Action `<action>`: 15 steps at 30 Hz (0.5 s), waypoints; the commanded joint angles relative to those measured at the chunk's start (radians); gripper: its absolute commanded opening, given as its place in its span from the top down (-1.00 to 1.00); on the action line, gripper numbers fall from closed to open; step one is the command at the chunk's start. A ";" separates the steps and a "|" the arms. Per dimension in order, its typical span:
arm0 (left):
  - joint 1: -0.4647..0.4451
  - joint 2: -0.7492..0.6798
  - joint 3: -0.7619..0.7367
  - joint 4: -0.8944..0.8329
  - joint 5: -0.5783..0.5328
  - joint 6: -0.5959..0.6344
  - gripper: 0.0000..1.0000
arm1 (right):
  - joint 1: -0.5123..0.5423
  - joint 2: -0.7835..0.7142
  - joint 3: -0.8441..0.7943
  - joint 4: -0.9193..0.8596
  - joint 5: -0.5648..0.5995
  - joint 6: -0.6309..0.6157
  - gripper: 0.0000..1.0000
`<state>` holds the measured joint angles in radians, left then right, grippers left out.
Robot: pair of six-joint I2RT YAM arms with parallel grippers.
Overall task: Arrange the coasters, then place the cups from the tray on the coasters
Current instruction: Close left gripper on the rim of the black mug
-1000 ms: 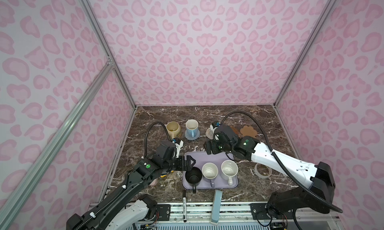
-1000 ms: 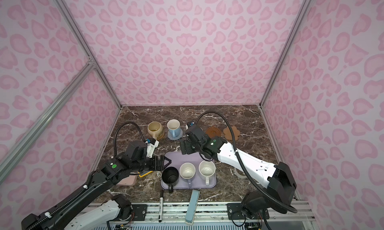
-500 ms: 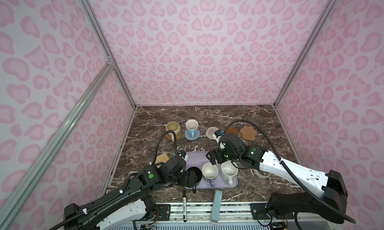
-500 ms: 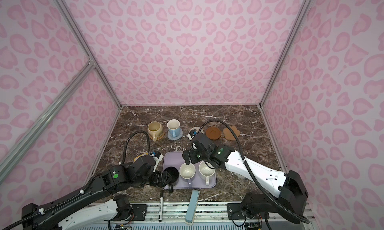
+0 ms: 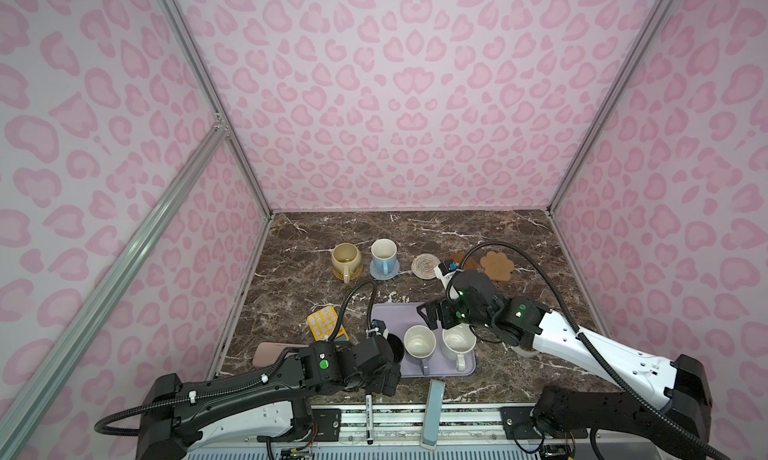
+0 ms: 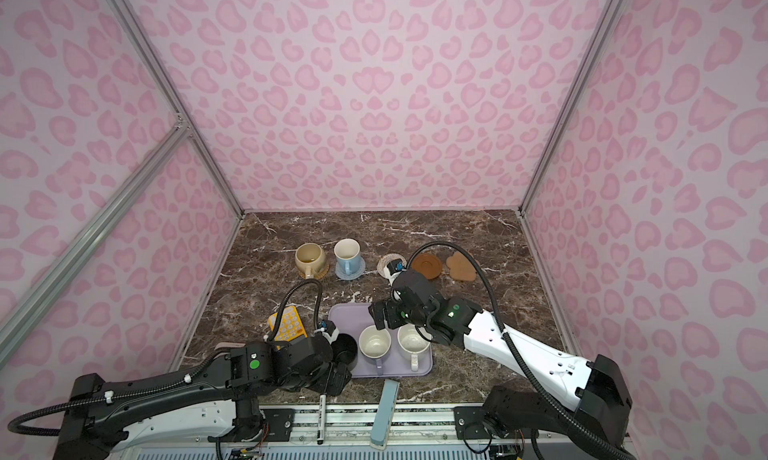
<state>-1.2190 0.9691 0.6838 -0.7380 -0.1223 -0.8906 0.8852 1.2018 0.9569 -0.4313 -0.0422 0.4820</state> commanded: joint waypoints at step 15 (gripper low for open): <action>-0.131 0.166 0.030 -0.033 -0.296 -0.186 -0.12 | 0.003 -0.035 -0.041 0.022 0.015 0.037 -0.96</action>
<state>-1.3495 1.1378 0.7250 -0.7620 -0.3519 -1.0313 0.8860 1.1664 0.9226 -0.4217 -0.0299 0.5133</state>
